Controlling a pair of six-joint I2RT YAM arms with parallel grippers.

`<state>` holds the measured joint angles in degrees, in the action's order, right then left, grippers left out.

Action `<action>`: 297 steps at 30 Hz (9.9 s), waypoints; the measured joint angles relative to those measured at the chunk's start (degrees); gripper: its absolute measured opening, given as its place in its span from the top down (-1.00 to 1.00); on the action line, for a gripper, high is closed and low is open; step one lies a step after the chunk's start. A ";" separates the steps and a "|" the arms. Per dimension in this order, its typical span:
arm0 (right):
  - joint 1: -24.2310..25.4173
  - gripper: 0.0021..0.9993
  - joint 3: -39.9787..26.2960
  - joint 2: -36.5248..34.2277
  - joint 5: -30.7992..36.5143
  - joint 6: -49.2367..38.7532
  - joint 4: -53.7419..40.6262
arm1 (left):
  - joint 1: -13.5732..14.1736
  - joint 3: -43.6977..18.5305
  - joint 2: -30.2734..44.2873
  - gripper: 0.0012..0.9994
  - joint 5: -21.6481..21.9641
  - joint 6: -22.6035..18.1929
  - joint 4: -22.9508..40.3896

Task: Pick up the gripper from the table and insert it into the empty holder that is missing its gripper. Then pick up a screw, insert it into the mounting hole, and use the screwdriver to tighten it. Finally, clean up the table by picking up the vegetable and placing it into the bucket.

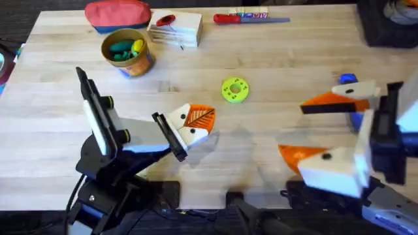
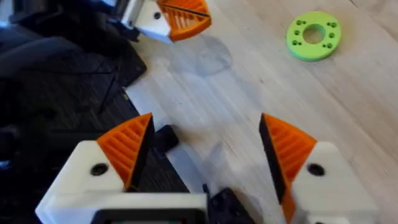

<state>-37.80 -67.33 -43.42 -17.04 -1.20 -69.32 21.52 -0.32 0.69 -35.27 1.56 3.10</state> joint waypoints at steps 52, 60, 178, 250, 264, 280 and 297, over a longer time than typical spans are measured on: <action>68.89 -0.98 0.07 -57.37 15.98 -35.31 24.17 | 0.00 0.00 0.00 0.97 1.03 0.20 -0.03; 68.89 -0.92 0.07 -57.40 12.78 -35.34 24.77 | 0.00 0.00 0.00 0.97 1.03 0.20 -0.03; -7.52 0.99 31.93 -20.94 -0.63 14.90 117.35 | 0.00 0.00 0.00 0.97 1.03 4.93 -0.07; -2.55 0.99 31.92 -20.55 -0.39 5.52 121.93 | 0.00 0.00 -0.01 0.97 1.65 4.90 -0.07; 16.46 0.99 26.76 -27.08 22.66 -41.33 89.05 | 0.00 0.00 0.00 0.97 1.68 4.89 -0.07; 20.83 0.99 25.81 -50.41 32.53 -74.70 90.29 | 0.00 0.00 -0.01 0.97 1.67 4.90 -0.07; 20.82 -0.99 24.04 -53.44 33.54 -68.82 91.35 | 0.00 0.00 0.00 0.61 1.71 4.75 -0.07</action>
<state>-16.98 -43.29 -96.86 16.50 -70.02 22.02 21.52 -0.32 0.69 -33.56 6.31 3.03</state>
